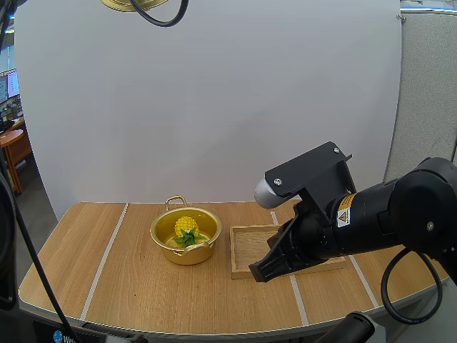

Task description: Open the pot, put the pineapple inside, and close it

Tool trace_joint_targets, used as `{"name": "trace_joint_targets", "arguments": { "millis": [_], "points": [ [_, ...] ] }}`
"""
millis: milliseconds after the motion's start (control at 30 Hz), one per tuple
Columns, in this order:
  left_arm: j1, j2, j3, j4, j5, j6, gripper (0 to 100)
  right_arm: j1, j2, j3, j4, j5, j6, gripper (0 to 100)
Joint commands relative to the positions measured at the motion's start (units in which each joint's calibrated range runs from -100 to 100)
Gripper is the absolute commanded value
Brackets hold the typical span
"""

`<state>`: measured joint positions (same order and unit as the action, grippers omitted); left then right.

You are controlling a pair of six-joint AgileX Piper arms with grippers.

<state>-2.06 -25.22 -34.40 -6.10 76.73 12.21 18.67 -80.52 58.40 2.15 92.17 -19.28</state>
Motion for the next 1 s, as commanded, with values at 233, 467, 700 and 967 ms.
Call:
{"name": "trace_joint_targets", "arguments": {
  "millis": [233, 467, 700, 967],
  "points": [
    [-0.17, -0.2, -0.3, 0.6, 13.0, -0.6, 0, -0.2, -0.7, 0.2, 0.0, -1.1, -0.4, 0],
    [-0.17, 2.1, 3.5, 0.5, 23.3, 0.8, 0, -0.2, -0.7, 0.2, -0.4, -1.1, -0.4, 0],
    [-0.17, 5.2, 15.6, 0.1, 23.3, 2.6, 0, -0.2, -0.7, 0.2, -0.4, -1.1, -0.4, 0],
    [-0.17, 11.1, 30.3, -9.9, 23.3, 6.8, 0, -0.2, -0.7, 0.2, -0.4, -1.1, -0.4, 0]
  ]
}}
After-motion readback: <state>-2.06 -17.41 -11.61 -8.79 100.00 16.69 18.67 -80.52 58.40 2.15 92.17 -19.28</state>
